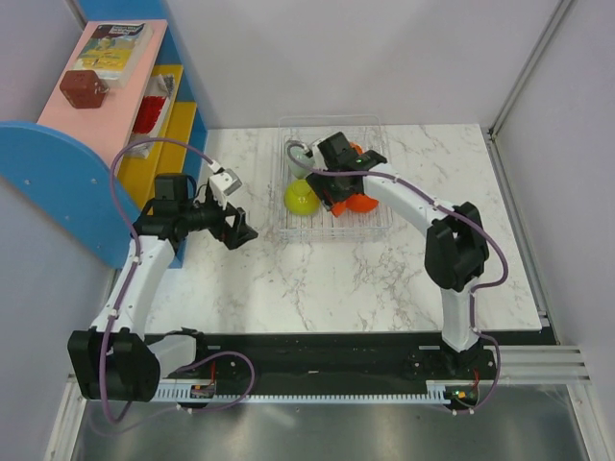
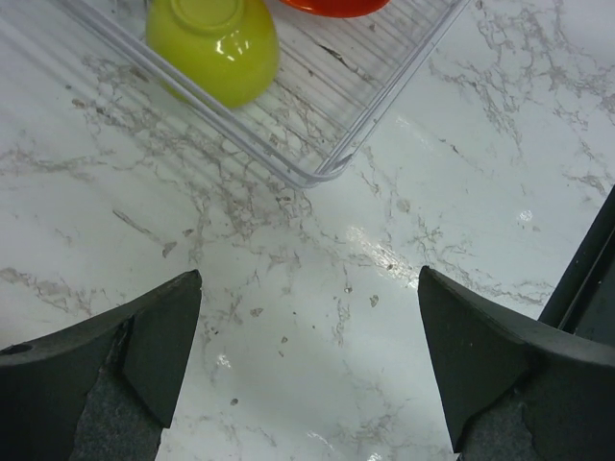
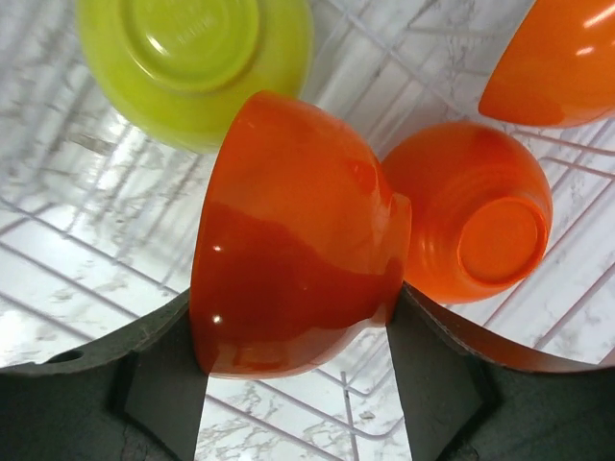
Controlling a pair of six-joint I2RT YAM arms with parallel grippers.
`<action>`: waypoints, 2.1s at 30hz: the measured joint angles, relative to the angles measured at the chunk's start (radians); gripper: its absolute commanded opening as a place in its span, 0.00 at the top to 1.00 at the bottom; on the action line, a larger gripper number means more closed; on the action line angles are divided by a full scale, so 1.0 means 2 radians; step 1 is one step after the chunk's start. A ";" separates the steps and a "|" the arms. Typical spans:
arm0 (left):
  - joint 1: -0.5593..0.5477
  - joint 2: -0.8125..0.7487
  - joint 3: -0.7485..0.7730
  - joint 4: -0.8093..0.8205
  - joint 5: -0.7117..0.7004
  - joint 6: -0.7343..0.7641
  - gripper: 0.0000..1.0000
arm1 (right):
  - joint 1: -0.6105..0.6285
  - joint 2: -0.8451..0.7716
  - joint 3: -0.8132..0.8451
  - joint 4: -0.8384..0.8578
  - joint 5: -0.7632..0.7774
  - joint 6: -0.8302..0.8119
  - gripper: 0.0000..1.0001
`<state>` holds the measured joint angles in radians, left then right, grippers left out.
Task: Load the bowls into the dish rack
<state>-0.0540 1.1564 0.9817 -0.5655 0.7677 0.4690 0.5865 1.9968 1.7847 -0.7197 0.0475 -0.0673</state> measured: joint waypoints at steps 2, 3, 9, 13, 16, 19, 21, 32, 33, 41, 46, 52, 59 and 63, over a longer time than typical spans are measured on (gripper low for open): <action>0.013 -0.002 -0.010 0.000 0.002 0.000 0.00 | 0.013 0.015 0.000 -0.009 0.039 -0.010 1.00; 0.017 -0.003 -0.012 0.001 0.006 0.000 0.00 | 0.018 0.020 0.000 -0.011 0.058 -0.016 1.00; 0.024 -0.011 -0.021 0.012 0.026 0.000 0.00 | 0.040 0.035 0.001 -0.015 0.151 -0.040 1.00; 0.024 -0.014 -0.026 0.015 0.033 0.000 0.00 | 0.062 0.042 0.004 -0.013 0.200 -0.057 1.00; 0.028 -0.016 -0.028 0.015 0.039 0.000 0.00 | 0.076 0.054 0.005 -0.011 0.226 -0.070 1.00; 0.038 -0.017 -0.028 0.019 0.041 0.000 0.00 | 0.086 0.063 0.005 -0.010 0.249 -0.083 1.00; 0.041 -0.017 -0.030 0.022 0.041 0.000 0.00 | 0.093 0.065 0.005 -0.009 0.259 -0.089 0.94; 0.041 -0.018 -0.033 0.022 0.045 0.000 0.00 | 0.111 0.066 -0.006 -0.012 0.280 -0.130 0.28; 0.041 -0.018 -0.033 0.022 0.046 0.000 0.00 | 0.111 0.066 -0.006 -0.011 0.279 -0.132 0.20; 0.043 -0.018 -0.033 0.022 0.049 0.000 0.00 | 0.111 0.064 -0.017 -0.016 0.268 -0.149 0.02; 0.046 -0.018 -0.034 0.023 0.049 0.000 0.00 | 0.110 0.063 -0.018 -0.016 0.260 -0.154 0.02; 0.047 -0.018 -0.035 0.022 0.049 0.000 0.00 | 0.107 0.059 -0.018 -0.024 0.224 -0.157 0.02; 0.049 -0.018 -0.036 0.023 0.049 0.000 0.00 | 0.107 0.053 -0.017 -0.050 0.179 -0.159 0.02; 0.051 -0.020 -0.036 0.023 0.050 0.000 0.00 | 0.100 0.053 -0.009 -0.057 0.161 -0.159 0.02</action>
<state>0.0475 1.1172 0.9096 -0.5205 0.8669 0.4686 0.7868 2.1021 1.7660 -0.8330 0.3687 -0.3859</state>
